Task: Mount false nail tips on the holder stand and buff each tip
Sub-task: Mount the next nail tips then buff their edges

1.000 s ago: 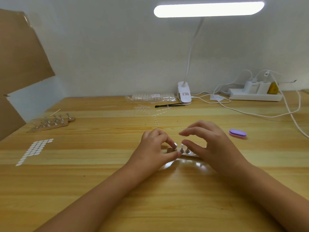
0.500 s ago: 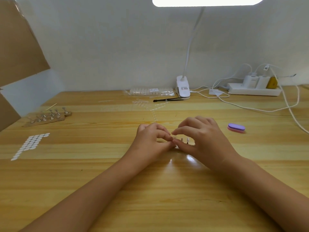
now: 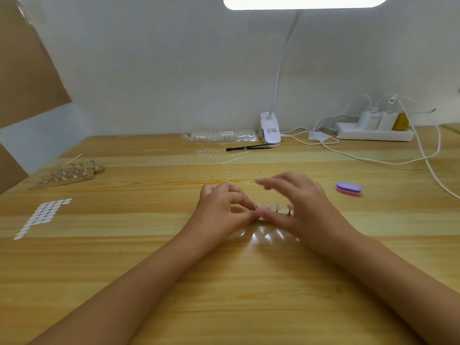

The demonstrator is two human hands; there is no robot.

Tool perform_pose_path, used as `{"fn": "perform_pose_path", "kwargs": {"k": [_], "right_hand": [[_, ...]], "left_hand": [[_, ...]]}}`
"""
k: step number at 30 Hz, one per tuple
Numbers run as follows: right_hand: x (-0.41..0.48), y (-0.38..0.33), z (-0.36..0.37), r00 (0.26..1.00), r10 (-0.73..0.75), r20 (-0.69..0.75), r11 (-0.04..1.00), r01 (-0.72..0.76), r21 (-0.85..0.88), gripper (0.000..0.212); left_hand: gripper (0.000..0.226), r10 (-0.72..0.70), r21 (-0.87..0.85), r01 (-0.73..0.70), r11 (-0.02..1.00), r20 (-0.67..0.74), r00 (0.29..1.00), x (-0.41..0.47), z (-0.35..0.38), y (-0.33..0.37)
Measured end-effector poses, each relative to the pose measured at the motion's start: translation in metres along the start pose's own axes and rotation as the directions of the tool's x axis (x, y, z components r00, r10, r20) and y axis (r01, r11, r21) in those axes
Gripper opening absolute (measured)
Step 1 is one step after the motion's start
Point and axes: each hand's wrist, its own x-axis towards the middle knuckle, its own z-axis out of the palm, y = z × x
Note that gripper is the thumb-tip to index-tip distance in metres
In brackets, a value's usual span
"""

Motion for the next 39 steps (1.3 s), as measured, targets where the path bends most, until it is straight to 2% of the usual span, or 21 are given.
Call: {"fn": "perform_pose_path", "kwargs": {"k": [4,8,11,13,15,17,19,20,22,23,24,26,28,29,30,32,33,36,39], "right_hand": [[0.000,0.021,-0.035,0.979,0.191,-0.076,0.970,-0.177,0.167,0.047],[-0.006,0.053,-0.061,0.920,0.392,0.014,0.917,-0.392,0.073,0.034],[-0.008,0.072,-0.068,0.880,0.474,-0.011,0.880,-0.474,0.036,0.022],[-0.008,0.081,-0.072,0.862,0.506,0.036,0.862,-0.504,-0.055,0.023],[-0.009,0.087,-0.073,0.844,0.528,0.097,0.845,-0.509,-0.167,0.031],[-0.009,0.085,-0.074,0.865,0.491,0.106,0.868,-0.475,-0.144,0.022],[-0.009,0.080,-0.077,0.877,0.433,0.209,0.892,-0.450,0.037,0.017],[-0.009,0.074,-0.078,0.852,0.406,0.331,0.872,-0.469,0.139,0.020],[-0.009,0.061,-0.077,0.736,0.331,0.590,0.797,-0.553,0.243,0.028],[-0.008,0.056,-0.074,0.697,0.290,0.656,0.781,-0.568,0.259,0.032],[-0.007,0.053,-0.070,0.698,0.261,0.667,0.779,-0.560,0.282,0.035],[-0.006,0.052,-0.066,0.764,0.239,0.600,0.777,-0.520,0.353,0.039],[-0.007,0.059,-0.067,0.834,0.287,0.472,0.805,-0.477,0.353,0.038],[-0.008,0.066,-0.069,0.863,0.336,0.377,0.850,-0.450,0.273,0.036],[-0.009,0.075,-0.071,0.880,0.385,0.278,0.894,-0.431,0.124,0.034],[-0.011,0.092,-0.071,0.869,0.468,0.160,0.877,-0.434,-0.209,0.038],[-0.012,0.098,-0.070,0.847,0.510,0.152,0.842,-0.456,-0.286,0.042],[-0.013,0.105,-0.066,0.778,0.594,0.203,0.794,-0.528,-0.301,0.047],[-0.013,0.102,-0.063,0.793,0.576,0.199,0.806,-0.509,-0.303,0.031]], "left_hand": [[0.018,0.031,0.098,-0.035,0.995,0.042,0.999,-0.003,-0.002,-0.002],[0.014,0.036,0.172,-0.060,0.983,0.140,0.990,-0.006,-0.010,0.003],[0.043,0.071,0.050,-0.094,0.994,0.339,0.938,-0.007,-0.024,0.008],[0.053,0.140,-0.063,-0.125,0.990,0.427,0.893,-0.009,-0.029,0.012],[0.048,0.182,-0.107,-0.153,0.982,0.362,0.914,-0.011,-0.027,0.013],[0.037,0.224,0.013,-0.240,0.971,0.307,0.925,-0.012,-0.020,0.012],[0.027,0.258,0.120,-0.313,0.942,0.337,0.906,-0.015,-0.012,0.009],[0.027,0.267,0.134,-0.331,0.934,0.354,0.896,-0.016,-0.009,0.008],[0.033,0.263,0.130,-0.329,0.935,0.369,0.891,-0.016,-0.004,0.008],[0.039,0.257,0.129,-0.324,0.937,0.373,0.892,-0.016,-0.002,0.009],[0.046,0.254,0.131,-0.321,0.938,0.371,0.893,-0.016,0.000,0.010],[0.052,0.265,0.150,-0.326,0.934,0.322,0.909,-0.016,0.004,0.010],[0.047,0.280,0.172,-0.324,0.930,0.238,0.930,-0.015,0.006,0.009],[0.043,0.277,0.181,-0.314,0.932,0.203,0.939,-0.014,0.006,0.009],[0.039,0.271,0.186,-0.303,0.935,0.177,0.946,-0.012,0.006,0.010],[0.028,0.251,0.174,-0.276,0.945,0.149,0.956,-0.010,0.007,0.013],[0.023,0.241,0.156,-0.263,0.952,0.145,0.960,-0.008,0.010,0.016],[0.011,0.211,0.097,-0.226,0.969,0.139,0.967,-0.007,0.018,0.020],[0.010,0.177,0.083,-0.190,0.978,0.146,0.973,-0.004,0.021,0.021]]}}
